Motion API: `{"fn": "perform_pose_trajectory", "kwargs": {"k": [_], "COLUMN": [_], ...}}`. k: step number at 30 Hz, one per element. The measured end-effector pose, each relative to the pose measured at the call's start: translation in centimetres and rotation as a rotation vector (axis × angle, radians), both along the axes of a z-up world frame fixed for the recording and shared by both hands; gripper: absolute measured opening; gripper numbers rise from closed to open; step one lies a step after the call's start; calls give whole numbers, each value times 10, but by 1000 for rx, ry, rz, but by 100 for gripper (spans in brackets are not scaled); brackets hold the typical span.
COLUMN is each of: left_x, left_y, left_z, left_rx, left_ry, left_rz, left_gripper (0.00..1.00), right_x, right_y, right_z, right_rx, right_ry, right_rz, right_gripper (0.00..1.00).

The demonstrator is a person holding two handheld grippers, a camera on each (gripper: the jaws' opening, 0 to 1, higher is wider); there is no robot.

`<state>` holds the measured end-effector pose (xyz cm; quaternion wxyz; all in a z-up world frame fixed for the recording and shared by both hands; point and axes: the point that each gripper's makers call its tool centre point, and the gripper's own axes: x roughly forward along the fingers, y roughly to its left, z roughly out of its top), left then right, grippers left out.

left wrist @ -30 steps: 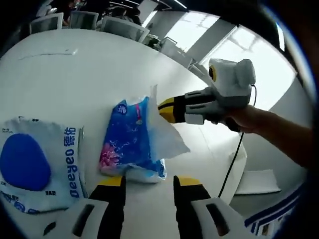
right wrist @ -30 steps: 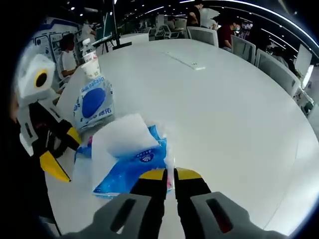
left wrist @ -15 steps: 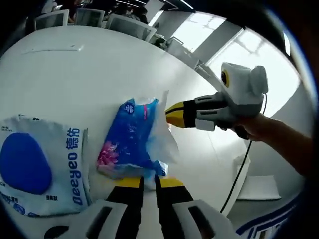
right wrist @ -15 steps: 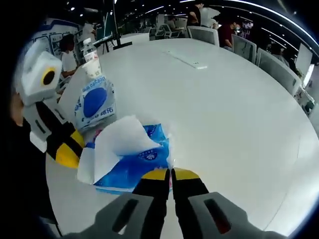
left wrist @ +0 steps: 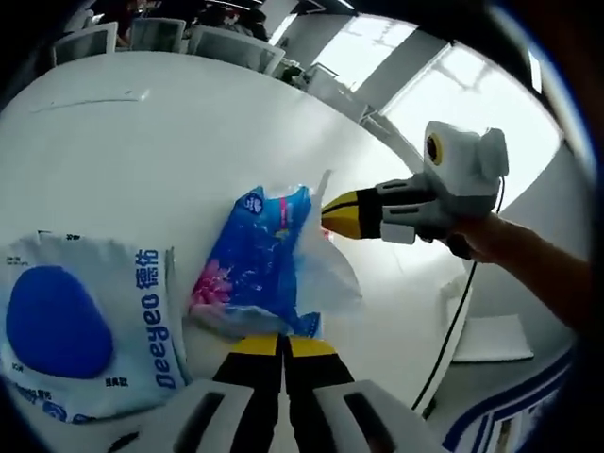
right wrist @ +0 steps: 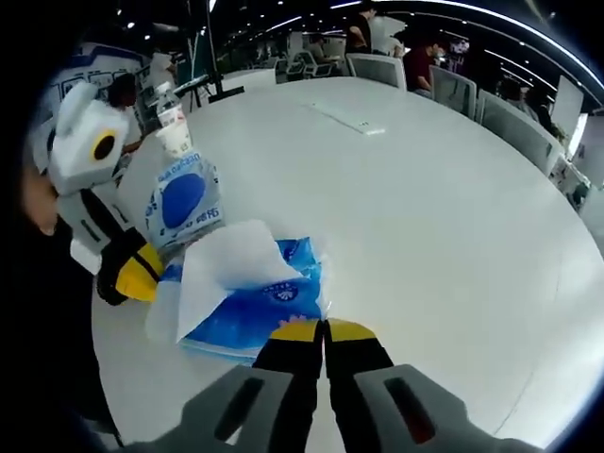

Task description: Arrange the tabletop items into an orderly group along one side of the table until the central work area is clear of visible clutter.

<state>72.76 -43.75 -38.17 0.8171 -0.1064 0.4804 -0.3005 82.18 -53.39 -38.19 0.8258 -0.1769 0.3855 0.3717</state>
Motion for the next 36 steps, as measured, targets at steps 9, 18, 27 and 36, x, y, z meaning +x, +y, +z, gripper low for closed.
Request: {"fn": "perform_pose_trajectory", "kwargs": {"k": [9,18,27,36], "left_x": [6,16,18,20], "left_y": [13,30,33,32], "left_z": [20,14,4,-4], "left_rx": [-16,-12,27,55], "left_ry": [-82,-82,-50,-36], "left_rz": [-63,-146,-185,-204], "left_gripper": [0,0,0,0], "right_x": [-17,-48,-79,-96], "right_y": [-6,-7,-11,-16], "right_z": [34,35,23,3], "right_rx": [21,24,45,115], "right_ry": [-109,-145,-121,-84], "right_rz": [-114,-263,-426,-551], "right_gripper": [0,0,0,0]}}
